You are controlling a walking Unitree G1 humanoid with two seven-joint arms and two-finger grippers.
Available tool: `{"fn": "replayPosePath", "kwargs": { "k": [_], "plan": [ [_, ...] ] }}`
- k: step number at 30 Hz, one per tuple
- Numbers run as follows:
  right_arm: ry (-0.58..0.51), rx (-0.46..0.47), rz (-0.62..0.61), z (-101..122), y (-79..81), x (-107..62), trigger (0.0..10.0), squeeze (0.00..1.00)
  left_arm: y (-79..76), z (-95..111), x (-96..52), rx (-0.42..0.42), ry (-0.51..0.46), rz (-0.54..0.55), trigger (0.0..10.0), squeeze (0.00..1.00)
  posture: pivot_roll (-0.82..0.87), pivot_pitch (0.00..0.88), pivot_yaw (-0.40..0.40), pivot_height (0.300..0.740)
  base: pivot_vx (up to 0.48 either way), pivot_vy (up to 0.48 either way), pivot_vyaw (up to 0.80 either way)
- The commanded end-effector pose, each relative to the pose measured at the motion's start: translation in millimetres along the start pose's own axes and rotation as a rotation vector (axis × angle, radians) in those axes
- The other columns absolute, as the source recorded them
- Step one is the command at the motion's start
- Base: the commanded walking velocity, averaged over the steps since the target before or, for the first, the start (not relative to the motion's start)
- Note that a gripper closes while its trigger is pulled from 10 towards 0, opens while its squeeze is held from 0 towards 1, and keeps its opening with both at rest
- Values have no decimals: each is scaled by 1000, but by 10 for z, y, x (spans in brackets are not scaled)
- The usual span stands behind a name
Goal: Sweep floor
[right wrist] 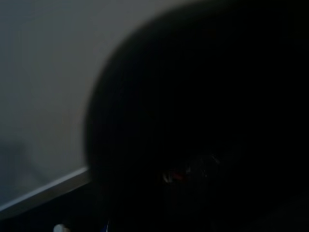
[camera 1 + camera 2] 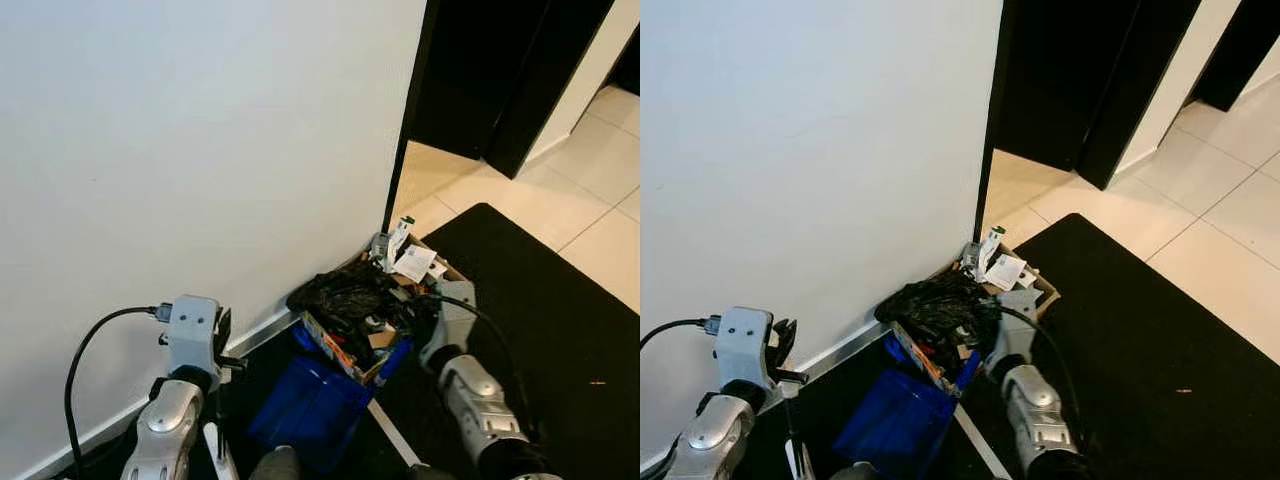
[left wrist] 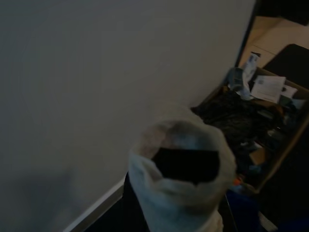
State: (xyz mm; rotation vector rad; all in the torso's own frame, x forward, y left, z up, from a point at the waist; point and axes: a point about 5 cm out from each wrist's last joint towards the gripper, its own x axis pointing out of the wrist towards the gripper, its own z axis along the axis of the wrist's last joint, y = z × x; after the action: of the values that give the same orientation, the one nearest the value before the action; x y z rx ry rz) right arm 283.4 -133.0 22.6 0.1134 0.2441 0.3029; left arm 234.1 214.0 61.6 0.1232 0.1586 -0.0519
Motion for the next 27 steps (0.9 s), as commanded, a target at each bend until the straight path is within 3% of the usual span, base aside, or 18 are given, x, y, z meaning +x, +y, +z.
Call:
{"fn": "replayPosePath", "kwargs": {
  "k": [1,2,3,6,10,17,18,23,27],
  "plan": [
    [-12,-51,41,42,-15,-6,0,0,210,88,4,24,-15,68,10000,0,139,76,18,740,0,0,0],
    [-14,-68,67,63,-16,-2,1373,0,290,118,4,33,-19,94,10000,0,139,76,18,740,0,0,0],
    [-10,-97,104,80,-6,-1,10000,0,371,150,-3,43,-25,115,10000,0,143,78,16,740,0,0,0],
    [7,-170,183,95,30,-2,10000,0,481,192,-14,64,-34,136,10000,0,148,79,13,740,0,0,0],
    [19,-229,221,96,52,-3,10000,0,498,198,-6,66,-34,144,10000,0,151,80,10,740,0,0,0],
    [40,-257,152,81,11,35,10000,0,321,147,31,39,-27,119,10000,0,144,76,9,740,0,0,0],
    [43,-321,198,72,35,21,10000,0,240,111,29,31,-18,95,10000,0,141,74,11,740,0,0,0],
    [11,-453,242,131,22,2,10000,0,177,94,33,22,-13,77,10000,0,137,73,12,740,0,0,0],
    [-3,-467,249,161,16,5,10000,0,166,93,43,21,-13,73,10000,0,134,71,11,740,0,0,0]
  ]
}}
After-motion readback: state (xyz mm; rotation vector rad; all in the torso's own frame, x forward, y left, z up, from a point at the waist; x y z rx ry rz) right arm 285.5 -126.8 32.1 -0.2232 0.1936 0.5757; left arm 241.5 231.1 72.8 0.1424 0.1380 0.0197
